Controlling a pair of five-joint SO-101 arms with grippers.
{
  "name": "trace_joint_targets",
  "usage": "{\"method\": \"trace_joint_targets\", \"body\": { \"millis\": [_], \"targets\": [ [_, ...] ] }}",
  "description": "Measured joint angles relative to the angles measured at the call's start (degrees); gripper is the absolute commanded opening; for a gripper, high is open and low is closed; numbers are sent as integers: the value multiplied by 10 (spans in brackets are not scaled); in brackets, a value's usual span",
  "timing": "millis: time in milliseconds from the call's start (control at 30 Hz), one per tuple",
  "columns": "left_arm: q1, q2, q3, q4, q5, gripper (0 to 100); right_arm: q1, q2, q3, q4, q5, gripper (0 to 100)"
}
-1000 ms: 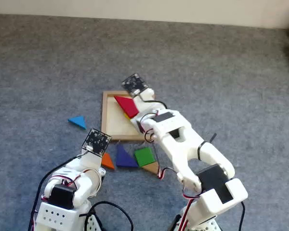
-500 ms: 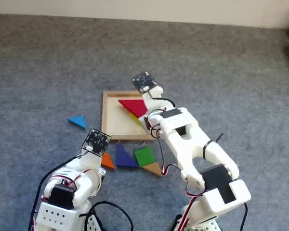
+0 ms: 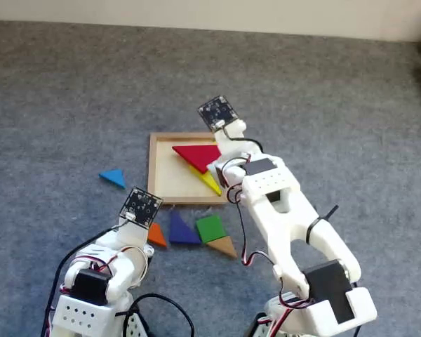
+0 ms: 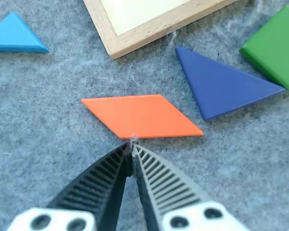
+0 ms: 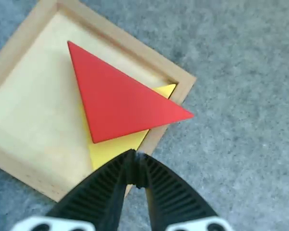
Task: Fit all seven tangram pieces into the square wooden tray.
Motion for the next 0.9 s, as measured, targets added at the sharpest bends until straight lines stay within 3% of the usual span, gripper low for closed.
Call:
{"method": "trace_joint_targets", "body": {
  "millis": [200,533,900],
  "targets": [
    [0,0,0,0,0,7,-7,0,0,-82,-57,12],
    [0,0,0,0,0,7,-53,126,-14,-168,-68,12],
    [0,0,0,0,0,7,-68,188,-75,-178,-68,12]
  ]
}}
